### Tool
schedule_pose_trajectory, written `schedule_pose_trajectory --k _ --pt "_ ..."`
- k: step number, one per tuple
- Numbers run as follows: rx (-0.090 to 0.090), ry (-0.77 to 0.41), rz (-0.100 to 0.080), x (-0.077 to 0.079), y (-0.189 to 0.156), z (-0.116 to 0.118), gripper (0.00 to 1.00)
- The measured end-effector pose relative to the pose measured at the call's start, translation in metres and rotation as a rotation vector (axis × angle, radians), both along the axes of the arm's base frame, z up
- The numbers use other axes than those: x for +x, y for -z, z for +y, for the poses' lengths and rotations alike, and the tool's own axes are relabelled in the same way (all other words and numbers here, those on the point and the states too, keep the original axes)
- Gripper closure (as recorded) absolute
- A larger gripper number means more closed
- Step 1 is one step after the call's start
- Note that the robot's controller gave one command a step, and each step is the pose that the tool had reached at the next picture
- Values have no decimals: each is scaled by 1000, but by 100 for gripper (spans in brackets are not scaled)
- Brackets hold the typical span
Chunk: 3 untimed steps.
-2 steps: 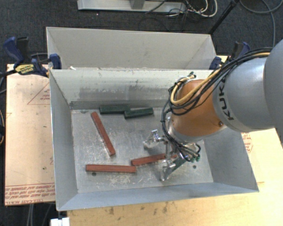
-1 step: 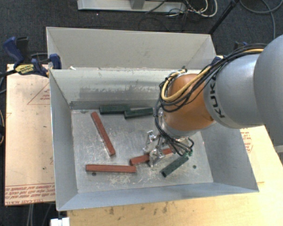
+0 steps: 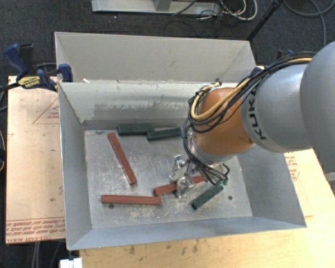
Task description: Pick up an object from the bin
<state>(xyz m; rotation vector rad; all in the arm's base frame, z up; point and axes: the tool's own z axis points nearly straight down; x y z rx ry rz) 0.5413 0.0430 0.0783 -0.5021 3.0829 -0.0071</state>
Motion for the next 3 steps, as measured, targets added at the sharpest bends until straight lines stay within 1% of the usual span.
schedule_pose_trajectory --k 1,2,3 --pt "0 0 3 -1 -4 0 100" --pt "2 -1 14 -4 -16 1 100" --pt "3 -1 16 -5 -28 2 100"
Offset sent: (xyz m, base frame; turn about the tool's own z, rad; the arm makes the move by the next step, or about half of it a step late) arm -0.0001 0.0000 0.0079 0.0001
